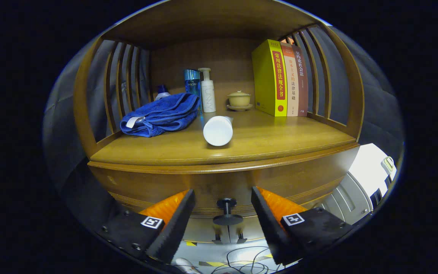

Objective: Pull open the drawer, take out the items inside it, and place them on the countertop above the cabinet.

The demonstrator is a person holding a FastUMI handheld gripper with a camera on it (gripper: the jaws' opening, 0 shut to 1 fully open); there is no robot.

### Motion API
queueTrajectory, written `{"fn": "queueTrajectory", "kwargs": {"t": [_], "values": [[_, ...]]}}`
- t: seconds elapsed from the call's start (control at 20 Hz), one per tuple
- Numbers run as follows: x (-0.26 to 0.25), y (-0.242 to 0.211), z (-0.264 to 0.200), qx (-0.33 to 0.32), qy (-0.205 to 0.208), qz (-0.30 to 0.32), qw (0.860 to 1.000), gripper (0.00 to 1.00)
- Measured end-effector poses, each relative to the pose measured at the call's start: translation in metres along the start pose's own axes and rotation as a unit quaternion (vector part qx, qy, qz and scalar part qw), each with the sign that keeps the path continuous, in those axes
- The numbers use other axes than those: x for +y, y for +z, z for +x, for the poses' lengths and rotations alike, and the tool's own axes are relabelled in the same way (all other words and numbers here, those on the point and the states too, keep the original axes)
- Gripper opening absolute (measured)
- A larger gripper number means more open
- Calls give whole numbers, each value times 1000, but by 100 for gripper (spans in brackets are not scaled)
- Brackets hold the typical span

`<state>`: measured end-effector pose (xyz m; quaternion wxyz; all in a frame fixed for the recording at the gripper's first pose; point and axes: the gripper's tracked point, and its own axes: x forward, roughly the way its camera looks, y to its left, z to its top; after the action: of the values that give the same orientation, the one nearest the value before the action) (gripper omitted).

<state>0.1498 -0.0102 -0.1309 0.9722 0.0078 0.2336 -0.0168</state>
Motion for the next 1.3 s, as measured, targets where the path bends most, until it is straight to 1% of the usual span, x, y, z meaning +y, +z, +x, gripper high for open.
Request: {"fn": "queueTrajectory", "kwargs": {"t": [0.25,0.35,0.5,0.8,0.85,1.05,1.3], "values": [[-2,2,-7,-12,1,2,1000,98],[2,13,-19,-29,14,15,999,98],[0,26,-50,-48,22,33,998,99],[-4,65,-131,-109,10,8,994,98],[3,41,-119,-118,10,4,993,98],[5,62,-166,-158,15,11,987,98],[1,68,-200,-180,11,3,984,98]]}}
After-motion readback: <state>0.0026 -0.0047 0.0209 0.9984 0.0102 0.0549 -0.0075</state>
